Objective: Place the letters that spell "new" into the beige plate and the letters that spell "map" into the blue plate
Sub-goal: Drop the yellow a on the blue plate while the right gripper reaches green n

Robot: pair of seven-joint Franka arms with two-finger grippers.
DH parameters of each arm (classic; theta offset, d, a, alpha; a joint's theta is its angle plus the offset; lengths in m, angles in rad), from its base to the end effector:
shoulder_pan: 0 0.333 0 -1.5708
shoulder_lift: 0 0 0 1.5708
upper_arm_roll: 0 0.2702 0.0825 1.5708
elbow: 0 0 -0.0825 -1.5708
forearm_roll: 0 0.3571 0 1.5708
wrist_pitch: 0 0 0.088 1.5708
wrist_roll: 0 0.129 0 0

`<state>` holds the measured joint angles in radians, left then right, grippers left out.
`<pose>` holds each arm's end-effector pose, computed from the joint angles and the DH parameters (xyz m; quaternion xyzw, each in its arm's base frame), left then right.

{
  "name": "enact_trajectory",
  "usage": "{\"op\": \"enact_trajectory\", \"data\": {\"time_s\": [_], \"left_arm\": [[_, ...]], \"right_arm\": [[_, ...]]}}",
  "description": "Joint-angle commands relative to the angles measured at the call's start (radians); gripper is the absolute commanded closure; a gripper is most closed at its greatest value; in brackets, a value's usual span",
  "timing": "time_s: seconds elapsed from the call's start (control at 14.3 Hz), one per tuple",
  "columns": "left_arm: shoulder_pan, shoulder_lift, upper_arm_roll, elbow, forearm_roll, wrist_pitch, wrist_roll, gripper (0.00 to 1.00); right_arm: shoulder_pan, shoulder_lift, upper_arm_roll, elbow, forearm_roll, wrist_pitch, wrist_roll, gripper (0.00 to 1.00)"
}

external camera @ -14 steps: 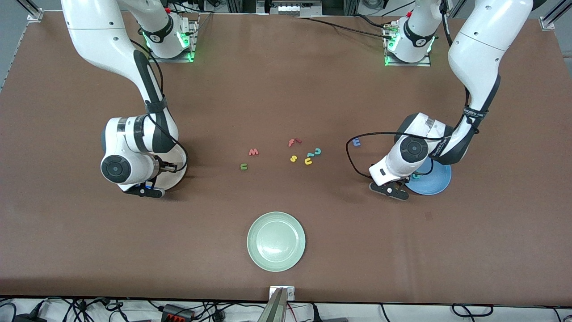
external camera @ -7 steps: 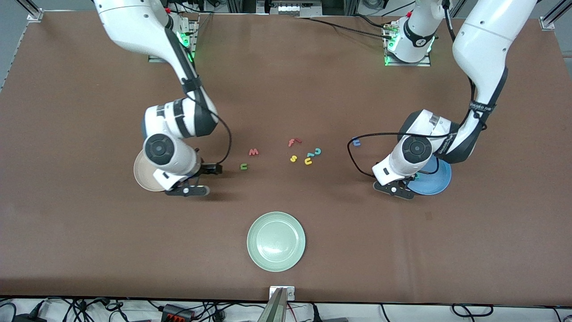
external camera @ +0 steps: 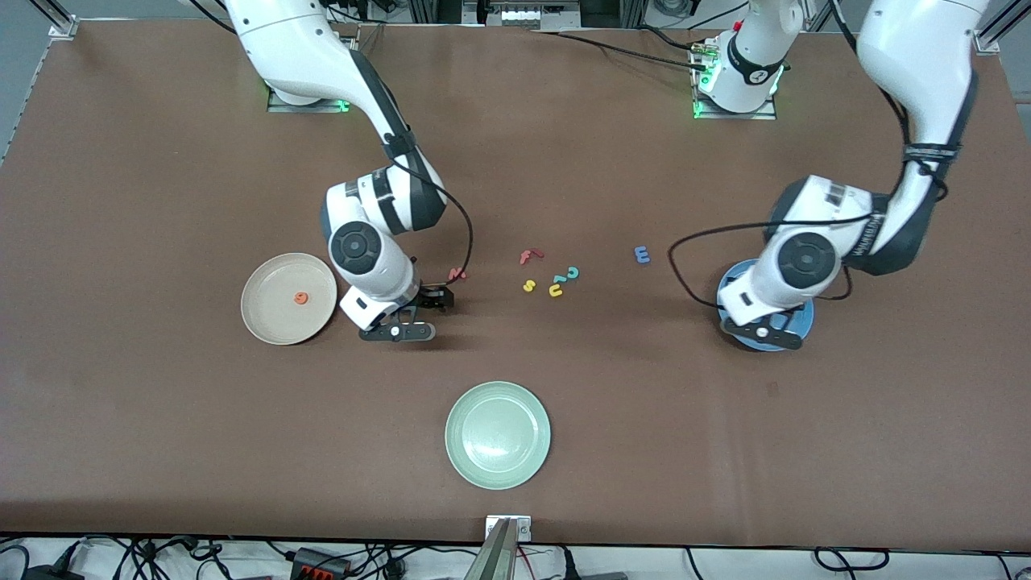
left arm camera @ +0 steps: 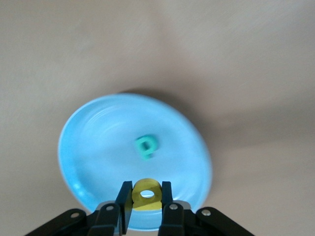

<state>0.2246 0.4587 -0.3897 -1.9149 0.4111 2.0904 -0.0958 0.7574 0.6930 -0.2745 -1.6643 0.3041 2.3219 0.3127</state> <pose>0.5537 -0.0649 0.2086 -0.9791 0.1488 0.1030 0.0925 0.5517 0.3135 0.1752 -0.9997 -0.0108 0.0090 0.0217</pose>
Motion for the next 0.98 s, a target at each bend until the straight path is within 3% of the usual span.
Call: {"op": "enact_trajectory", "data": {"time_s": [0.0,0.07,0.14,0.21,0.42,0.56,0.77,0.91], "left_arm": [[0.195,-0.002,-0.119,-0.116,0.021,0.106,0.071,0.7],[0.235,0.0,-0.148,-0.15,0.021,0.152,0.071,0.64],[0.251,0.0,-0.155,-0.164,0.021,0.174,0.071,0.36],[0.251,0.0,-0.155,-0.158,0.021,0.174,0.07,0.0],[0.246,-0.003,-0.187,-0.13,0.021,0.149,0.062,0.0],[0.252,-0.012,-0.28,-0.13,0.02,0.091,-0.011,0.0],[0.237,0.008,-0.421,-0.141,0.02,0.066,-0.415,0.0],[0.216,0.072,-0.465,-0.144,0.021,0.1,-0.6,0.0]], "right_arm": [[0.036,0.031,-0.009,0.001,0.02,0.03,0.029,0.14],[0.043,0.042,-0.009,0.003,0.018,0.03,0.054,0.16],[0.049,0.046,-0.009,0.001,0.018,0.03,0.069,0.19],[0.056,0.051,-0.009,-0.005,0.02,0.028,0.072,0.22],[0.059,0.056,-0.009,-0.009,0.018,0.025,0.104,0.25],[0.059,0.059,-0.008,-0.009,0.021,0.025,0.126,0.29],[0.069,0.059,-0.008,-0.015,0.021,0.017,0.146,0.32],[0.071,0.059,-0.008,-0.019,0.021,0.017,0.141,0.35]]}}
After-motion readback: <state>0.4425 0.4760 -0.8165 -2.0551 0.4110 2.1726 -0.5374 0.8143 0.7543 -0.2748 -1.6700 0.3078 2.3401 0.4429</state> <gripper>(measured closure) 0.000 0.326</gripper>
